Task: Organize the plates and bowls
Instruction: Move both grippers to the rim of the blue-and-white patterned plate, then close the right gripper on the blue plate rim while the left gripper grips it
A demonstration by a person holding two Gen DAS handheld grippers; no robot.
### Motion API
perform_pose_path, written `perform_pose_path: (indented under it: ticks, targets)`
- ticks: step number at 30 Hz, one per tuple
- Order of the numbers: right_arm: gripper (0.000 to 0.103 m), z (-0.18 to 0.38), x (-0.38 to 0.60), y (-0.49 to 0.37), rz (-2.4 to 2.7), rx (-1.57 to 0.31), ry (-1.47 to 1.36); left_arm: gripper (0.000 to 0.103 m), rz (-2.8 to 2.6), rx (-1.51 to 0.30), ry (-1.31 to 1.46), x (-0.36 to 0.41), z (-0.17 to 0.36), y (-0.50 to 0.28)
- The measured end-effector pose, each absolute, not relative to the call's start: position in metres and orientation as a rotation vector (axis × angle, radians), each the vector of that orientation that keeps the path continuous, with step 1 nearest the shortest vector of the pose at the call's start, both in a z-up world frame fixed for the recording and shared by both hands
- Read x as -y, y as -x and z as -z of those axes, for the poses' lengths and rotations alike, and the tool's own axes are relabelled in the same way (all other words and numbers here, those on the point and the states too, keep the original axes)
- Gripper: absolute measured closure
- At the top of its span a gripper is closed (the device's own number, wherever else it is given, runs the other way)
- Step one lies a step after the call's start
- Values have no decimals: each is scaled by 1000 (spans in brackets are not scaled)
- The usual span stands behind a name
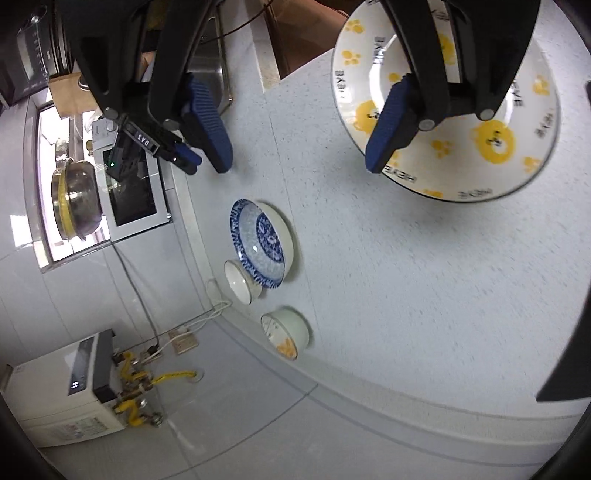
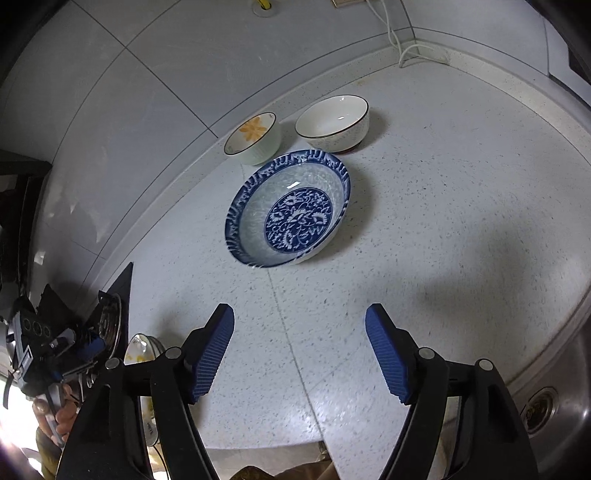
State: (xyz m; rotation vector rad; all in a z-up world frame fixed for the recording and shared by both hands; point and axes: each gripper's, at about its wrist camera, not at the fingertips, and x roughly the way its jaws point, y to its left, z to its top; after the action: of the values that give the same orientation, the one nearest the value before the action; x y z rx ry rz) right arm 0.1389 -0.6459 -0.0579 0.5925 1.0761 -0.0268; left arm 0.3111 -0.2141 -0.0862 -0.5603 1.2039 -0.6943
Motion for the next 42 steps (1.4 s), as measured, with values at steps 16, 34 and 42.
perform_pose_path:
  ticks: [16, 34, 42]
  targets:
    - [34, 123, 696, -257, -81, -1222, -505, 29, 447, -1293, 588, 370, 177, -374]
    - [94, 149, 686, -295, -237, -1301, -370, 91, 428, -1336, 672, 442, 227, -426]
    - [95, 134, 678, -278, -226, -1284, -367, 91, 437, -1360, 678, 434, 218, -410]
